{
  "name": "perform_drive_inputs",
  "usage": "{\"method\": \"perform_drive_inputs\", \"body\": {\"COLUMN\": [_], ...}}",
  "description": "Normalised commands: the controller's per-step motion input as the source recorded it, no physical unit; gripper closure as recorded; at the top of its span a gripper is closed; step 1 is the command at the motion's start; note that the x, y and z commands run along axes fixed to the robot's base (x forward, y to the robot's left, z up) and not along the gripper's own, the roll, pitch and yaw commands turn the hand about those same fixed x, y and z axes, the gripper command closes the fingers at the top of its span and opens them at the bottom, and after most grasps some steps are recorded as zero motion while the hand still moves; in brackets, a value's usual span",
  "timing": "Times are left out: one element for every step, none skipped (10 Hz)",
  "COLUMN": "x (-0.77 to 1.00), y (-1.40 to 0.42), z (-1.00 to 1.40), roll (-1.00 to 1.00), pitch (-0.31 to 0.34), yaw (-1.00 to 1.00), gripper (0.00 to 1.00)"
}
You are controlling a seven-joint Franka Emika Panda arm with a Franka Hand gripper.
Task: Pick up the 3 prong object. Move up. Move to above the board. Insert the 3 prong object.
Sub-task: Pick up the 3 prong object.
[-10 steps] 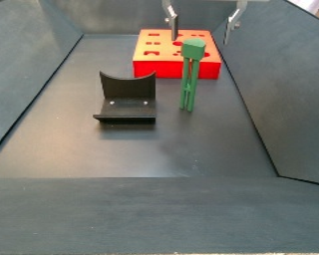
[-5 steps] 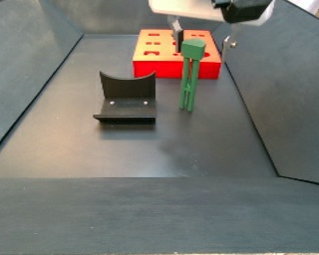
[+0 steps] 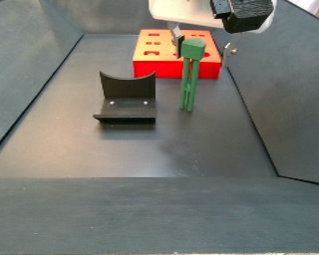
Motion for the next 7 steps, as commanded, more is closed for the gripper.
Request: {"method": "perform_drive_inputs", "body": {"x": [0.0,0.0,0.0,0.0,0.0,0.0,0.0], "y": [0.03,0.03,0.0,-0.12,0.0,0.0,0.0], "z": [0.0,0.0,0.0,0.0,0.0,0.0,0.0], "roll": [-0.13,-0.12,0.0,0.06,0.0,0.0,0.0], "pitch": [0.0,0.0,0.0,0.0,0.0,0.0,0.0], "yaw": [0.15,0.1,0.0,0.0,0.0,0.0,0.0], "gripper": [0.0,0.0,1.0,1.0,1.0,1.0,1.0]}}
